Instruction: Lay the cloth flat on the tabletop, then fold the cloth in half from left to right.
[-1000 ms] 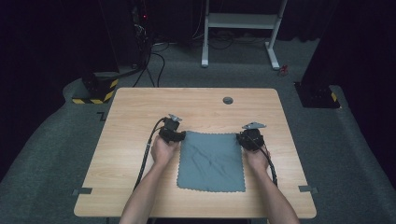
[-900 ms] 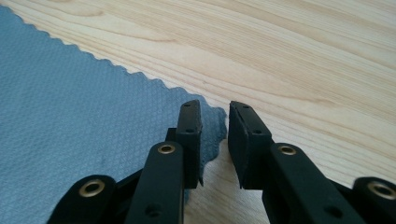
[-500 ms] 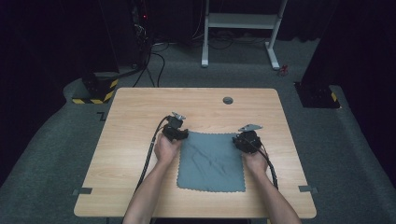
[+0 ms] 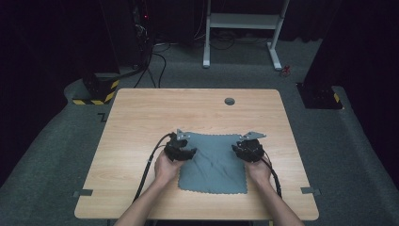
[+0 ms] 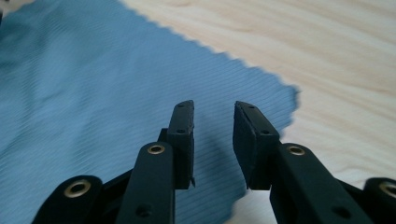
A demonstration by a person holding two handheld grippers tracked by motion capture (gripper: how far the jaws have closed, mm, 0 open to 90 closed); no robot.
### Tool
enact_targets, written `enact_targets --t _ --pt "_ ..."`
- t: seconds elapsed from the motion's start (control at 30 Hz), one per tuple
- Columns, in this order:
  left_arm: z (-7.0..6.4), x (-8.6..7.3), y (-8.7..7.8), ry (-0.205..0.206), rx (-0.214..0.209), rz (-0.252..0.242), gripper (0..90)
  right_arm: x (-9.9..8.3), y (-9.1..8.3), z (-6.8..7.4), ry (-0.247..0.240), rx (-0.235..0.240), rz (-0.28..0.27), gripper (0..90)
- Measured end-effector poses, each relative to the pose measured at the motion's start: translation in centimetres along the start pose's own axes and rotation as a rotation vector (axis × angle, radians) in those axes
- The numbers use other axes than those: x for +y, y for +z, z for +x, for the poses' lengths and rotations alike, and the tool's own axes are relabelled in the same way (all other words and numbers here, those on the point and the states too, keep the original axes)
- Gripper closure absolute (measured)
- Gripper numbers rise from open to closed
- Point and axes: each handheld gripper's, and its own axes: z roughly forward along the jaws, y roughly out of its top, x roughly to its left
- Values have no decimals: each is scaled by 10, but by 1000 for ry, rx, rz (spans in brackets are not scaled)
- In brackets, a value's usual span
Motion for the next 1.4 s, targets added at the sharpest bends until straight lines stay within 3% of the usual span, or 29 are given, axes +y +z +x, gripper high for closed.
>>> enact_targets --t 0.1,0.2,0.33,0.5,0.6,0.7,0.93,1.03,1.1,1.27,1.33,1.4 --pt "-9 -16 -4 48 13 23 457 -4 3 4 -21 -10 31 671" --pt "-8 -27 -9 28 13 -13 461 -7 6 -2 13 -3 24 669" --pt "-10 -36 -15 33 32 -36 479 -6 7 -6 -4 -7 23 650" --pt "-6 -41 -17 7 16 -54 468 -6 8 -7 10 -7 20 621" --pt "-3 -41 -20 -19 -21 -42 429 -4 7 -4 19 -27 35 593" --pt "4 -41 -21 -53 -40 -59 424 -5 4 1 37 14 31 596" --pt "21 -31 -14 -98 -56 -55 402 -4 -6 31 5 76 -38 595" --pt "29 -25 -14 -107 -53 -79 401 -3 -10 45 -3 120 -36 592" --pt "33 -22 -11 -119 -61 -71 417 -3 -12 57 -35 120 -42 600" --pt "42 -9 -2 -115 -48 -31 419 -4 -15 84 -67 192 -54 621" --pt "45 -6 0 -123 -31 -60 436 -5 -13 99 -96 217 -46 636" --pt "48 -2 5 -116 -11 -26 444 -6 -11 113 -120 245 -44 650"
